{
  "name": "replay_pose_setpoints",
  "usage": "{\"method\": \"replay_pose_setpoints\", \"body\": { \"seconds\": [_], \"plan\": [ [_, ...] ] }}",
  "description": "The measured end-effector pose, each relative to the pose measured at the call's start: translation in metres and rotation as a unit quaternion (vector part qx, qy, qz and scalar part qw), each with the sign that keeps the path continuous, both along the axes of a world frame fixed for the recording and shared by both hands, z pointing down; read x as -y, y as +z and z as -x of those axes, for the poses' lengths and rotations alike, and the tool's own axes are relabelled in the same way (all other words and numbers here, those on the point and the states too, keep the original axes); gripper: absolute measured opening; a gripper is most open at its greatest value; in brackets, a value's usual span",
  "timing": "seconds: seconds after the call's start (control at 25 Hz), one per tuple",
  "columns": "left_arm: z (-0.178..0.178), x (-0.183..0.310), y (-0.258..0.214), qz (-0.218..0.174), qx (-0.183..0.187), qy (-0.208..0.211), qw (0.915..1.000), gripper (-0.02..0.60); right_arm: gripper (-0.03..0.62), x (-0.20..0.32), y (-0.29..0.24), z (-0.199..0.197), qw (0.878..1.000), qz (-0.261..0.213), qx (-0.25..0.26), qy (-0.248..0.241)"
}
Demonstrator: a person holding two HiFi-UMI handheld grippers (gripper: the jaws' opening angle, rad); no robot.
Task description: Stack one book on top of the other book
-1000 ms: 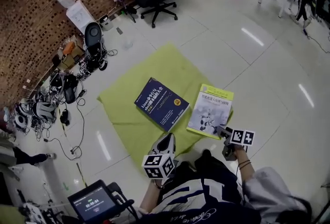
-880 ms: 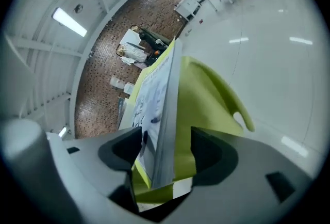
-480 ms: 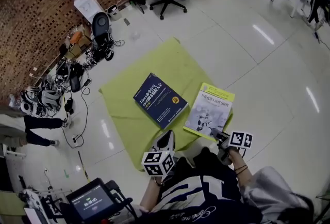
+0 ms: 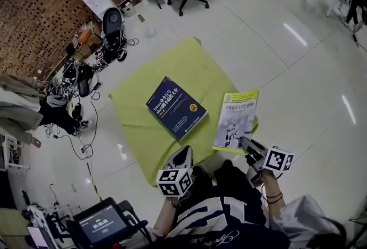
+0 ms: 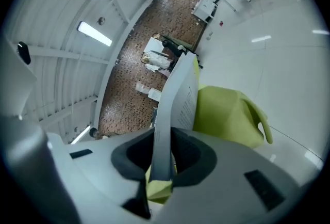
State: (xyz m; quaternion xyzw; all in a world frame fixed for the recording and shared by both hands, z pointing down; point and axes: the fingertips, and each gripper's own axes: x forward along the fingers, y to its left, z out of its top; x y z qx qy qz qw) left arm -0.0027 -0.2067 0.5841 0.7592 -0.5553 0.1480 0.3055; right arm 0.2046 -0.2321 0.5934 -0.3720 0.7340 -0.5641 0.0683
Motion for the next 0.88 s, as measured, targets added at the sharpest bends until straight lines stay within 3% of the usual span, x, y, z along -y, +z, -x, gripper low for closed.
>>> {"method": "replay_pose_setpoints", "body": {
  "seconds": [0.32, 0.56, 0.72, 0.88],
  "plan": [
    [0.019, 0.002, 0.003, -0.013, -0.003, -0.006, 0.9999, 0.003, 0.074, 0.015, -0.075, 0.021, 0.995, -0.079, 0.053, 0.011],
    [0.076, 0.013, -0.012, -0.031, -0.012, -0.037, 0.9988, 0.003, 0.074, 0.031, -0.124, 0.077, 0.99, -0.112, 0.09, -0.004],
    [0.105, 0.012, -0.001, -0.034, -0.01, -0.059, 0.9977, 0.003, 0.074, 0.047, -0.14, 0.122, 0.982, -0.144, 0.113, -0.047],
    [0.136, 0.015, -0.011, -0.045, -0.011, -0.076, 0.996, 0.003, 0.074, 0.068, -0.139, 0.18, 0.978, -0.146, 0.119, -0.084]
  ]
}}
